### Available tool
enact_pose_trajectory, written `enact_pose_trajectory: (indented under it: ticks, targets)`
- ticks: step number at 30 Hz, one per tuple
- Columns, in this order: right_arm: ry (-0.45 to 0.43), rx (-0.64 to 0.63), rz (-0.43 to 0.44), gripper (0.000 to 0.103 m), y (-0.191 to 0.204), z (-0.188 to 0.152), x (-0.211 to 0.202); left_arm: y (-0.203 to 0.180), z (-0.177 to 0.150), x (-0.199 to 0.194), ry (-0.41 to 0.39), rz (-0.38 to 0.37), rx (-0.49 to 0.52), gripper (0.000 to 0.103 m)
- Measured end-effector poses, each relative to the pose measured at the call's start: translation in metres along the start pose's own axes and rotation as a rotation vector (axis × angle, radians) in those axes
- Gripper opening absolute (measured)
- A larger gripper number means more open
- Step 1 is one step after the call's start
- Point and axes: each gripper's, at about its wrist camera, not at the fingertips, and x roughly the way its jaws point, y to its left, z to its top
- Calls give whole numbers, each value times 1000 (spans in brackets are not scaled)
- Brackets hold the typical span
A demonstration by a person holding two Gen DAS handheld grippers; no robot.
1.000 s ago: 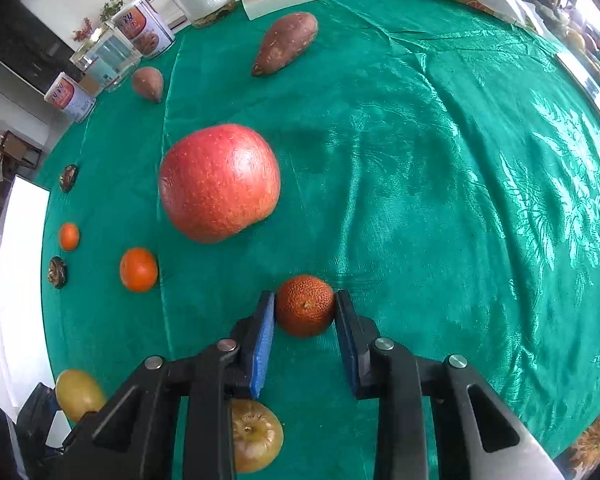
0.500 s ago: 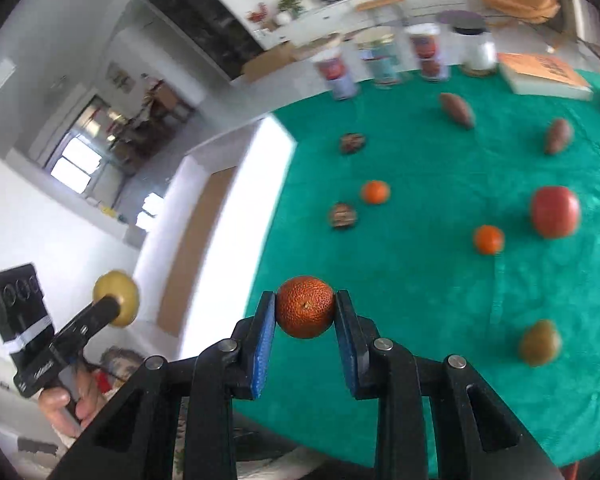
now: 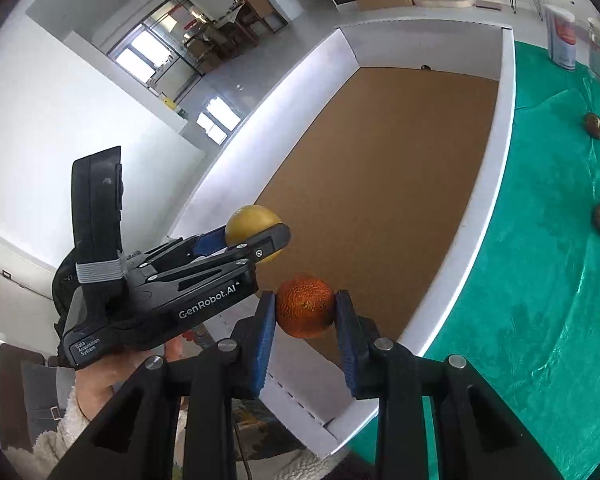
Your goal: Organize fruits
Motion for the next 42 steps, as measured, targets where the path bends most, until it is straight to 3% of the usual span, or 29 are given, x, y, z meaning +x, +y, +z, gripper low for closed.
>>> enact_pose_trajectory:
  ticks: [2, 4, 6, 7, 10, 12, 19, 26, 30, 42]
  targets:
    - [-6, -14, -28, 32, 2, 2, 6, 3, -2, 2, 0, 16, -4, 53]
    - [-30, -24, -30, 46, -4, 5, 4, 5, -2, -2, -16, 27, -5, 59]
    - [-77, -13, -30, 65, -11, 4, -6, 3, 0, -5, -29, 29, -7, 84]
    - [-102, -5, -29, 68, -15, 3, -15, 0, -1, -9, -45, 32, -9, 88]
    - [-190, 3, -60, 81, -29, -4, -48, -15, 0, -20, -85, 6, 4, 90]
    - [-253, 5, -98, 97, -42, -18, -74, -31, -2, -29, -114, -20, 25, 90]
    - [-361, 75, -343, 98, -111, -141, -152, -106, -3, -44, -265, -93, 192, 96]
    - [-465, 131, -579, 99, -143, -249, -192, -158, -19, -11, -188, -79, 355, 96]
    - [-508, 194, -590, 99, -160, -260, -203, -168, -33, -12, -207, 19, 438, 96]
    - [-528, 180, -581, 99, -160, -259, -201, -161, -48, -16, -190, 22, 398, 96]
